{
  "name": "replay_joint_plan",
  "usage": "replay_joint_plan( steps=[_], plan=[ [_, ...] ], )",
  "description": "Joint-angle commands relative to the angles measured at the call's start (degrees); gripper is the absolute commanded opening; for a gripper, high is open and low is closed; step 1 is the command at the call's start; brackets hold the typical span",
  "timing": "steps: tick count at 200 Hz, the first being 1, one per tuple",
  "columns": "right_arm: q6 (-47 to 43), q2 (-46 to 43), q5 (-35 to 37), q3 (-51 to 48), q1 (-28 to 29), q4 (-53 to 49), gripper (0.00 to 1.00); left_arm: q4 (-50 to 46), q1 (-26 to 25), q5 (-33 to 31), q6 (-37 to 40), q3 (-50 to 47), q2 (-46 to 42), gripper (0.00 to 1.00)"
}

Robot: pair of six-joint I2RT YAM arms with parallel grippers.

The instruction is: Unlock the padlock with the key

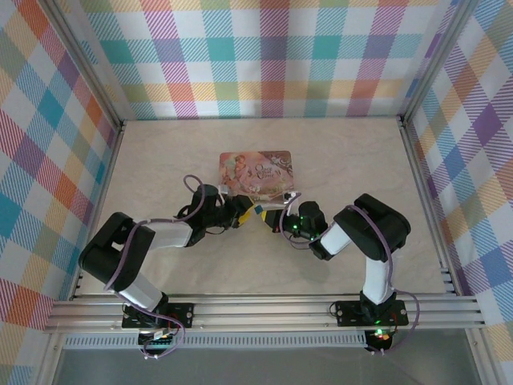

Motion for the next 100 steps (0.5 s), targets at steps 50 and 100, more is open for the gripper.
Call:
replay_joint_plan(
  steps=[50, 100],
  plan=[
    [4.75, -3.00, -1.30, 2.77, 0.57, -2.18, 0.00, 4.65, -1.15, -1.30, -3.23, -0.42, 3.65, 0.45],
    [5.04, -2.79, -0.91, 3.32, 0.74, -2.53, 0.00, 1.18, -3.38, -13.13, 0.09, -4.59, -5.75, 0.50]
  ],
)
